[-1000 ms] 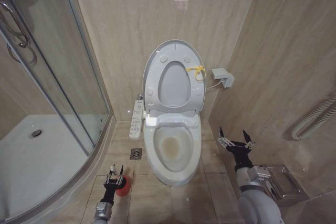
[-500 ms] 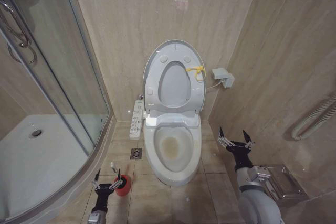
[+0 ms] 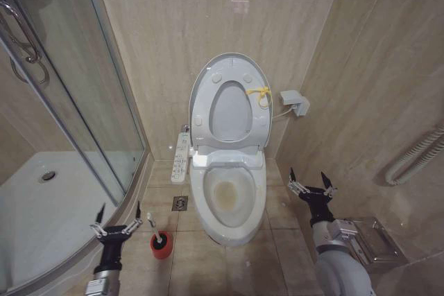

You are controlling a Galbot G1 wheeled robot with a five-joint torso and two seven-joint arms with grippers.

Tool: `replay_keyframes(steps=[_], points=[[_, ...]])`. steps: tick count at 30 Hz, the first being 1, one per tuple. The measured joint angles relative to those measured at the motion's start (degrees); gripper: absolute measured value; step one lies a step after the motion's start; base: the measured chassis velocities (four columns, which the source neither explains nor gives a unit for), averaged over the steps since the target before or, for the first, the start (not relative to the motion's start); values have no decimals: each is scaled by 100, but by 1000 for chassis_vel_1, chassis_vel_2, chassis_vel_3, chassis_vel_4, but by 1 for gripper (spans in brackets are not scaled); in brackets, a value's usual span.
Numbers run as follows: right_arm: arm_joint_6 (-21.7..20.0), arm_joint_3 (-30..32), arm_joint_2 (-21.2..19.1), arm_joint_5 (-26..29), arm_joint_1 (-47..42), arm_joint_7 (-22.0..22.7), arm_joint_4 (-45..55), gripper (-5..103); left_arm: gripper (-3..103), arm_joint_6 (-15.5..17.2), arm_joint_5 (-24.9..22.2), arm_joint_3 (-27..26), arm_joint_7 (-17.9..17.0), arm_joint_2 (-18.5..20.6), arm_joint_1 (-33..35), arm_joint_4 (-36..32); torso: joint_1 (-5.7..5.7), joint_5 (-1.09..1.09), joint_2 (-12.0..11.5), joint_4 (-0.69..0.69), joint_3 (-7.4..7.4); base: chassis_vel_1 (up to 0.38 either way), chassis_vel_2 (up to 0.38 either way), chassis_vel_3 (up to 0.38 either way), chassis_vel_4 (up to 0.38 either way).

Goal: Open the toilet lid, clean the toilet bowl with a toilet brush, close the toilet lid, and flush.

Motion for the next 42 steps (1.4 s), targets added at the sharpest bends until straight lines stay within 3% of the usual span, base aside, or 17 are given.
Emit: replay_keyframes(steps=[3, 7, 9, 14, 19, 32, 39, 42], points=[[0, 0, 0, 0, 0, 0, 0, 100, 100, 531, -207, -126, -134, 45, 249, -637, 1, 0, 0, -1, 0, 0, 0, 0, 0], [0, 0, 0, 0, 0, 0, 0, 100, 99, 719, -373, -316, -34, 97, 462, -1087, 1, 0, 0, -1, 0, 0, 0, 0, 0], [0, 0, 0, 0, 0, 0, 0, 100, 99, 730, -418, -406, 51, 107, 506, -1162, 1, 0, 0, -1, 0, 0, 0, 0, 0], [0, 0, 0, 0, 0, 0, 0, 100, 99, 338, -556, -944, 569, 57, 428, -1017, 1, 0, 0, -2, 0, 0, 0, 0, 0], [0, 0, 0, 0, 0, 0, 0, 100, 99, 544, -812, -1170, 581, -163, 467, -1114, 1, 0, 0, 0, 0, 0, 0, 0, 0], [0, 0, 0, 0, 0, 0, 0, 100, 99, 1120, -746, -656, 488, -358, 250, -932, 1, 0, 0, -1, 0, 0, 0, 0, 0], [0, 0, 0, 0, 0, 0, 0, 100, 100, 1100, -749, -421, 497, -368, 69, -663, 1, 0, 0, 0, 0, 0, 0, 0, 0], [0, 0, 0, 0, 0, 0, 0, 100, 100, 951, -675, -272, 492, -357, -18, -497, 1, 0, 0, -1, 0, 0, 0, 0, 0]])
